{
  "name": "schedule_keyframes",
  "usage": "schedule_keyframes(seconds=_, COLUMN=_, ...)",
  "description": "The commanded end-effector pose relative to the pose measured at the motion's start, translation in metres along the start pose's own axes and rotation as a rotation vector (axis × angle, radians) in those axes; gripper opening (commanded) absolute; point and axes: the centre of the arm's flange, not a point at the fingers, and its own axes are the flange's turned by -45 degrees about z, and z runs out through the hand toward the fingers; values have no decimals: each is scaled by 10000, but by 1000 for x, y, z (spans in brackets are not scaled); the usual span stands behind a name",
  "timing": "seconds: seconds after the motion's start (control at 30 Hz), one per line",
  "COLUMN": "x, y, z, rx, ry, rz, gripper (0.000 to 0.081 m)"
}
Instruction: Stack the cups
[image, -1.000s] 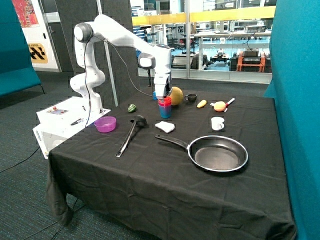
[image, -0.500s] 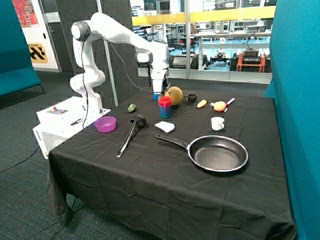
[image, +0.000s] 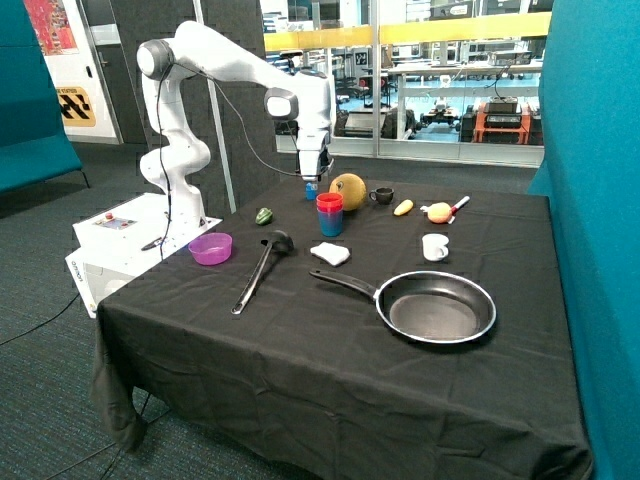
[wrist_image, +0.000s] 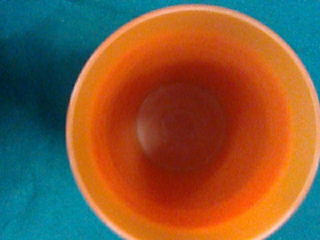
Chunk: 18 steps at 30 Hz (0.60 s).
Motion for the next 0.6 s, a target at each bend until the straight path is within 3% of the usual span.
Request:
schedule_keyframes(seconds=0.0, x=-7, y=2, z=-8, rx=23, ry=3, rz=-71, gripper=486)
schedule_keyframes(seconds=0.57, x=-6, y=9, z=-1, rx=22, ry=3, rz=-162, gripper=489)
